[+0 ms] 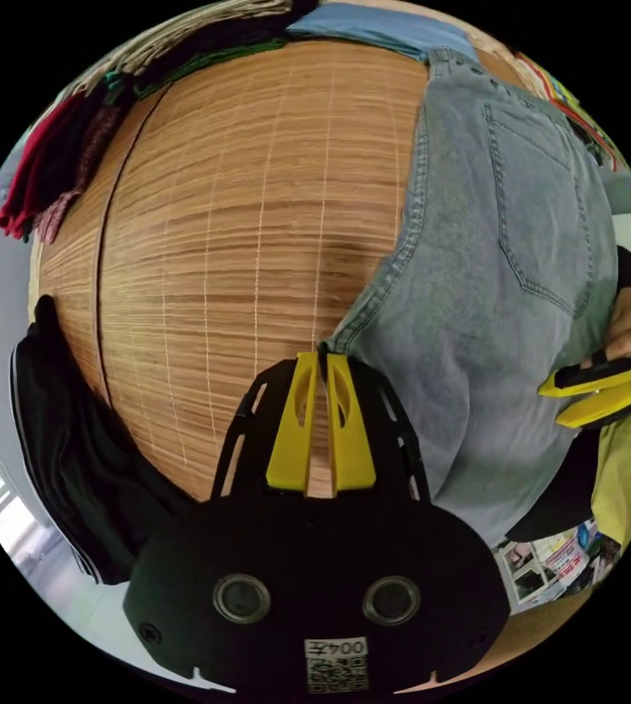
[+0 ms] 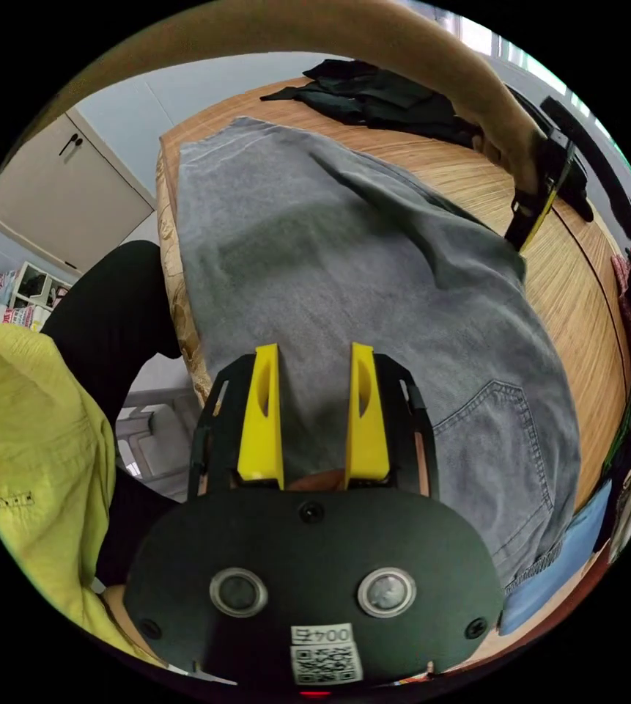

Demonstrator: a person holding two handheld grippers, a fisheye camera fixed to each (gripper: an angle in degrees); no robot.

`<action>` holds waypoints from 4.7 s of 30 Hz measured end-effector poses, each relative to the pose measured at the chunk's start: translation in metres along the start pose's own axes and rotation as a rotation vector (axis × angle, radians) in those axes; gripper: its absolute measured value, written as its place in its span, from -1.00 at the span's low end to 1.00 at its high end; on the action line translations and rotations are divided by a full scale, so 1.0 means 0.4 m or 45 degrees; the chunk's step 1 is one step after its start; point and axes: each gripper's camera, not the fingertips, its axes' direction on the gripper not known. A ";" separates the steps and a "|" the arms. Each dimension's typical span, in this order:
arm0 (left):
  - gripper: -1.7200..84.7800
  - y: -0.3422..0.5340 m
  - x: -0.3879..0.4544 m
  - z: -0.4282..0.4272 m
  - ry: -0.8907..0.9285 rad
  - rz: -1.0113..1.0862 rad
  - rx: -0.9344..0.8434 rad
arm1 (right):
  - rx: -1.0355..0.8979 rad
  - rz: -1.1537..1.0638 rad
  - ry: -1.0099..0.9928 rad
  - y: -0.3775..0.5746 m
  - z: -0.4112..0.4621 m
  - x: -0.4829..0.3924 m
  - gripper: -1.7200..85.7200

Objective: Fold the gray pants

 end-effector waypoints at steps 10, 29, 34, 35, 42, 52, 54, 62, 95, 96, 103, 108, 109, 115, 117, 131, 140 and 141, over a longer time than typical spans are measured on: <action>-0.92 0.216 -0.154 -0.127 0.496 -0.402 0.300 | 0.030 -0.025 0.035 -0.017 -0.062 -0.026 -0.63; -0.92 0.098 -0.151 -0.155 0.435 -0.354 0.209 | 0.035 0.059 -0.118 -0.026 -0.170 -0.013 -0.70; -0.91 0.027 -0.173 -0.153 0.339 -0.319 0.070 | 0.015 0.066 -0.015 -0.042 -0.186 -0.036 -0.73; -0.90 0.018 -0.174 -0.131 0.345 -0.325 0.030 | 0.011 0.061 0.000 -0.045 -0.190 -0.040 -0.73; -0.80 0.220 -0.313 -0.259 0.456 -0.595 0.227 | 0.037 0.088 -0.043 -0.043 -0.225 -0.016 -0.73; -0.94 0.678 0.035 -0.413 0.227 -0.725 0.456 | 0.045 0.138 -0.036 -0.047 -0.276 0.036 -0.79; -0.94 0.718 0.058 -0.354 0.123 -0.816 0.356 | 0.043 0.145 -0.025 -0.049 -0.285 0.041 -0.79; -0.95 1.103 0.050 -0.543 0.373 -1.246 0.721 | 0.113 0.305 -0.168 -0.021 -0.349 0.132 -0.79; -0.94 1.670 0.633 -0.850 0.553 -1.557 0.903 | -0.057 0.856 -0.061 -0.050 -0.265 0.077 -0.98; -0.93 1.666 0.627 -0.845 0.560 -1.564 0.909 | -0.083 0.818 -0.006 -0.068 -0.242 0.071 -0.98; -0.93 1.704 0.615 -0.845 0.559 -1.576 1.032 | -0.532 0.538 0.228 -0.169 0.066 0.032 -0.98; -0.94 1.740 0.696 -0.967 0.238 -1.470 1.272 | -0.212 0.230 0.493 -0.292 -0.029 -0.029 -0.96; -0.95 1.749 0.699 -0.981 0.183 -1.481 1.283 | -0.121 0.171 0.526 -0.333 -0.045 -0.026 -0.94; -0.95 1.864 0.612 -0.929 0.333 -1.740 1.366 | -0.119 -0.073 0.452 -0.545 0.096 0.041 -0.83; -0.95 1.880 0.602 -0.926 0.369 -1.758 1.396 | -0.144 -0.142 0.453 -0.586 0.163 0.053 -0.79; -0.95 1.872 0.593 -0.961 0.366 -1.781 1.393 | -0.367 -0.371 0.463 -0.662 0.461 0.088 -0.81; -0.95 1.855 0.602 -0.968 0.351 -1.791 1.381 | -0.276 -0.383 0.477 -0.637 0.380 0.014 -0.97; -0.95 1.853 0.602 -0.968 0.351 -1.792 1.379 | -0.272 -0.373 0.475 -0.640 0.373 0.015 -0.97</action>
